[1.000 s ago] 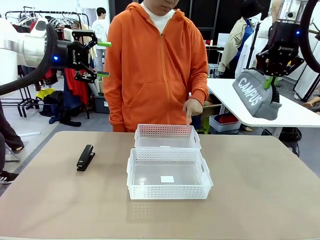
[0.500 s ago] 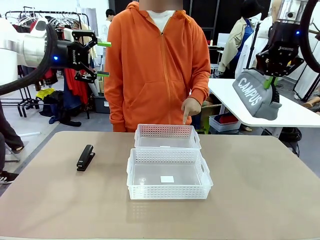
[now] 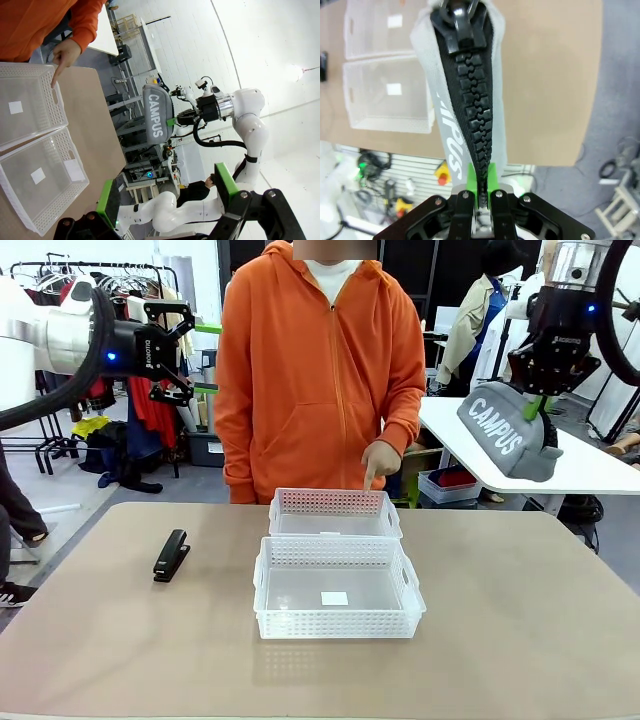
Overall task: Distribute items into two baskets.
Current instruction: Move the picked Pencil pouch towards the Organizing basket indicated by the person, stopping as directed.
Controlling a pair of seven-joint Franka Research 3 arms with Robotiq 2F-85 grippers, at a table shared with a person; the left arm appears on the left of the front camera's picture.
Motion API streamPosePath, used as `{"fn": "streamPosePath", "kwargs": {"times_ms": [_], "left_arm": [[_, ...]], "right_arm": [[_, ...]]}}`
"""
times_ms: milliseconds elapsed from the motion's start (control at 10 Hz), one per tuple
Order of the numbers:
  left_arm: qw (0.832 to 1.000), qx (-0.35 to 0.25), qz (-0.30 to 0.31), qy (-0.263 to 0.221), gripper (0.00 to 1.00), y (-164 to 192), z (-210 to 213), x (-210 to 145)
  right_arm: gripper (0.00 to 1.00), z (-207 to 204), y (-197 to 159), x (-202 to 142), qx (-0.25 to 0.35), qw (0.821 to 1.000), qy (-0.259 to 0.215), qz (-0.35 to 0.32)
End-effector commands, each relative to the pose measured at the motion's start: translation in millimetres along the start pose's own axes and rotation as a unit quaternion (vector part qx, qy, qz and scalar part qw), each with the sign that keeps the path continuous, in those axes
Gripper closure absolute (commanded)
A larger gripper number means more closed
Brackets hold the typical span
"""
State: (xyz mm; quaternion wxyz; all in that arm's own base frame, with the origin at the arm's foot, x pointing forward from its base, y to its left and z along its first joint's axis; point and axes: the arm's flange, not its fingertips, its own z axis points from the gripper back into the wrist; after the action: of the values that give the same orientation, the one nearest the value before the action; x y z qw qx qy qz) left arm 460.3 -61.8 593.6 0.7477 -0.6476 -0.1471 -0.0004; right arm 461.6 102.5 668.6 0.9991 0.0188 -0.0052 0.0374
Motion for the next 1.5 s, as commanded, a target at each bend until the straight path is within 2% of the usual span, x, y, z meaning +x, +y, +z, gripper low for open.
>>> {"fn": "streamPosePath", "kwargs": {"times_ms": [0, 200, 400, 600, 700, 900, 1400], "left_arm": [[1.000, 0.000, -0.002, -0.001, 0.00, -2, 1, -1], [1.000, 0.000, -0.002, -0.001, 0.00, -2, 1, -1], [1.000, 0.000, -0.002, -0.001, 0.00, -2, 1, -1], [1.000, 0.000, -0.002, -0.001, 0.00, -2, 1, -1], [1.000, 0.000, -0.002, -0.001, 0.00, -2, 1, -1], [1.000, 0.000, -0.002, -0.001, 0.00, -2, 1, -1], [1.000, 0.000, -0.002, -0.001, 0.00, -2, 1, -1]], "right_arm": [[1.00, 8, 11, 17, -0.053, 0.996, -0.034, 0.069], [1.00, 8, 31, 33, -0.082, 0.987, -0.044, 0.130], [1.00, 1, 64, 49, -0.121, 0.965, -0.058, 0.224], [1.00, -5, 95, 59, -0.132, 0.939, -0.067, 0.310], [1.00, -10, 115, 62, -0.131, 0.919, -0.085, 0.362], [1.00, -19, 145, 64, -0.142, 0.875, -0.089, 0.455], [1.00, -60, 195, 75, -0.188, 0.783, -0.102, 0.584]]}}
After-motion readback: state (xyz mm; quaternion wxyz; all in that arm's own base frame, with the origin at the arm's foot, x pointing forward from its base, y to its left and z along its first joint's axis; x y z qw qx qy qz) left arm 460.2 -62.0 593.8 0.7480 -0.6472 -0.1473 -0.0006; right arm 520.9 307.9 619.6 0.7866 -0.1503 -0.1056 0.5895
